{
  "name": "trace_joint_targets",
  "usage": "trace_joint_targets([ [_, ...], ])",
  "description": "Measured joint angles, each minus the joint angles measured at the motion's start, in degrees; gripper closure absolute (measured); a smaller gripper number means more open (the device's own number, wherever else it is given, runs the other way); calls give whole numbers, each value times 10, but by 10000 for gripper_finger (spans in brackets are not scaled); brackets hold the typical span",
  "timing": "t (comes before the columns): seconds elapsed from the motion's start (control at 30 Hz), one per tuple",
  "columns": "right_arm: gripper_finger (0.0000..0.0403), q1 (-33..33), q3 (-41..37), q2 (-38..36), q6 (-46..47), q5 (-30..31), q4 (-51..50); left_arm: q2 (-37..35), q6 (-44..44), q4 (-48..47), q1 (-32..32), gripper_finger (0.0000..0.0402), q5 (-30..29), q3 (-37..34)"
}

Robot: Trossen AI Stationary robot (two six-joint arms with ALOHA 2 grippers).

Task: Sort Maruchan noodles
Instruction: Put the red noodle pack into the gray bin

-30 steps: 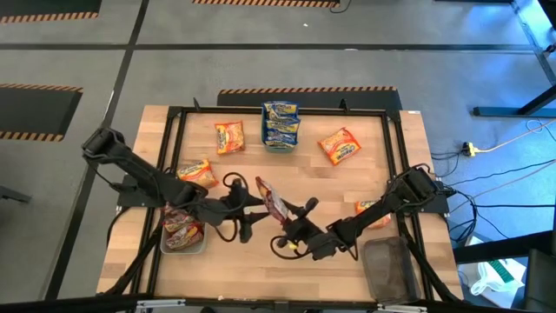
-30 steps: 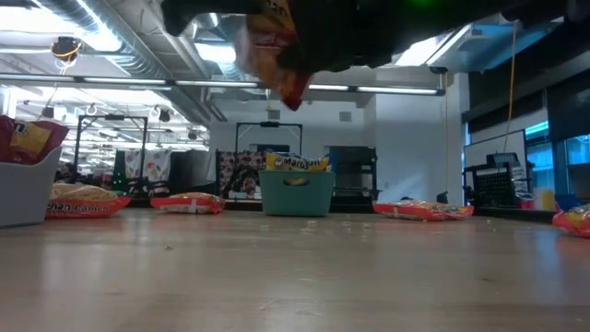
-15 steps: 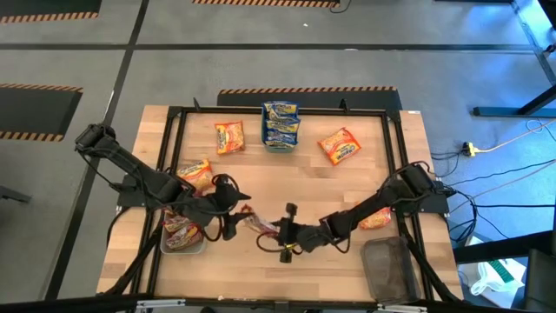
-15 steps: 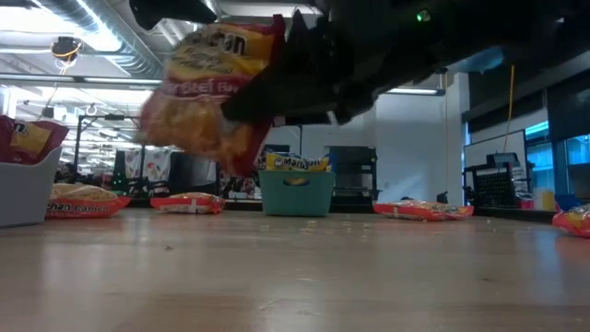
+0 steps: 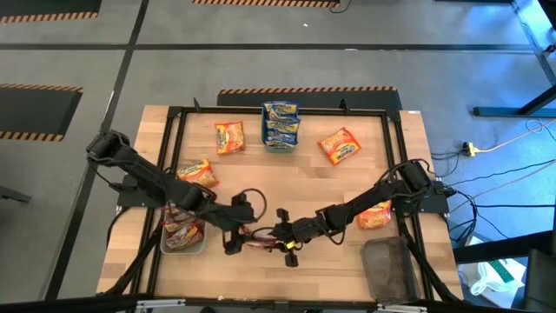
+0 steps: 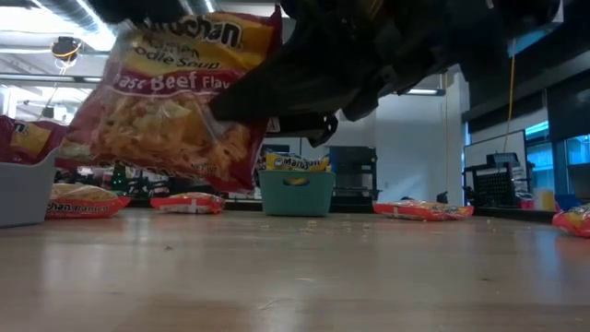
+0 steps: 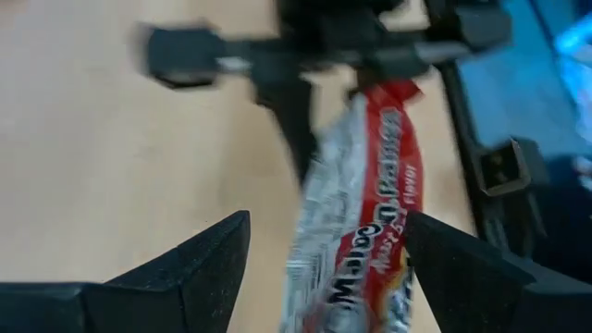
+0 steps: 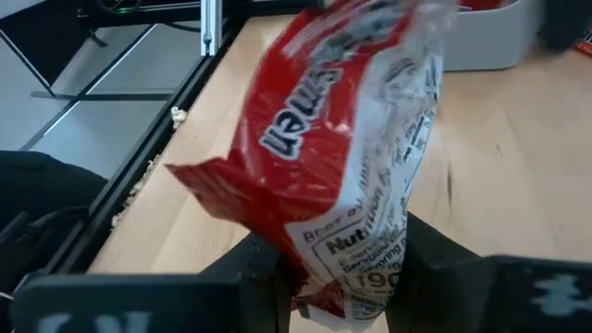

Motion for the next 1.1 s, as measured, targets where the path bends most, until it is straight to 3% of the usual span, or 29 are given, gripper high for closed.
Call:
trace_joint_targets([
  [0.17, 309, -1, 0, 0, 0, -3, 0, 38, 7, 30, 10, 121, 79, 0],
  [0.4, 309, -5, 0, 0, 6, 0, -10, 32, 4, 26, 22, 121, 125, 0],
  [0.63, 309, -13, 0, 0, 22, -5, -15, 10, 17, 22, 15, 121, 104, 0],
  [1.1, 309, -23, 0, 2, 63, -35, -4, 74, 18, 16, 20, 129, 61, 1],
])
